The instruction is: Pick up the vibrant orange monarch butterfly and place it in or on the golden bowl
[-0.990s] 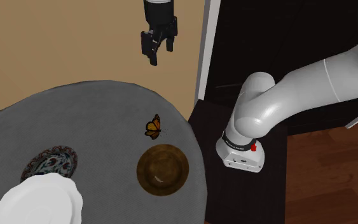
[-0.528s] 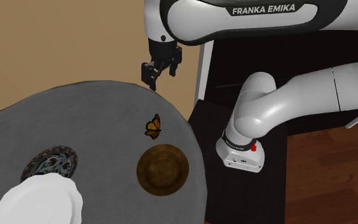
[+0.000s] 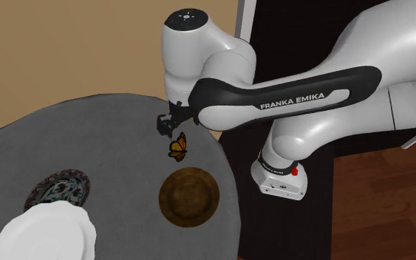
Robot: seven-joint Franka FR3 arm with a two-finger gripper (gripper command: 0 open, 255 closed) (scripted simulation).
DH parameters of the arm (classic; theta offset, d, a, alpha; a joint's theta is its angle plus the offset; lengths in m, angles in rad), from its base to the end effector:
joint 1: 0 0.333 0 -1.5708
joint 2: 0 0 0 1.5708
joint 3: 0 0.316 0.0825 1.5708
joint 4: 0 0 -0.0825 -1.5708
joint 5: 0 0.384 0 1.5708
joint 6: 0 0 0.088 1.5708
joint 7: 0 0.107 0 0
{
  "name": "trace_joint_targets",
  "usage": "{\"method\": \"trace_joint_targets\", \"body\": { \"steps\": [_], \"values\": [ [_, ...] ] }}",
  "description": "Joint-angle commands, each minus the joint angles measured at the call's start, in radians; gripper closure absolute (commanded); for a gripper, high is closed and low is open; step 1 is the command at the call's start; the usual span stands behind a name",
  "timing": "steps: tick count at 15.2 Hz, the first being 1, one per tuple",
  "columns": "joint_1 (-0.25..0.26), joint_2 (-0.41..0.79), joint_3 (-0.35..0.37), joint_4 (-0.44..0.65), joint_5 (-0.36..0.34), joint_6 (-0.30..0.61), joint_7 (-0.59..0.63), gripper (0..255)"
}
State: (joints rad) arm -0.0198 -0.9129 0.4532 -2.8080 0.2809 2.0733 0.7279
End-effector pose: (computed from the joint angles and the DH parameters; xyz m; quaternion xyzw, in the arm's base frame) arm 0.2783 0.1307 0.4321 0.9582 -0.2724 0.0867 0.0088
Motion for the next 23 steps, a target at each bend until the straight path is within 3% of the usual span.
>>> {"method": "trace_joint_targets", "body": {
  "steps": [1, 4, 12, 20, 21, 23],
  "values": [
    [-0.005, 0.027, 0.081, -0.03, 0.036, 0.08, 0.102, 0],
    [-0.034, 0.107, 0.22, -0.051, 0.079, 0.212, 0.257, 0],
    [-0.078, 0.228, 0.29, -0.093, 0.092, 0.378, 0.273, 0],
    [-0.078, 0.228, 0.29, -0.093, 0.092, 0.378, 0.273, 0],
    [-0.078, 0.228, 0.29, -0.093, 0.092, 0.378, 0.273, 255],
    [-0.078, 0.228, 0.29, -0.093, 0.092, 0.378, 0.273, 255]
  ]
}}
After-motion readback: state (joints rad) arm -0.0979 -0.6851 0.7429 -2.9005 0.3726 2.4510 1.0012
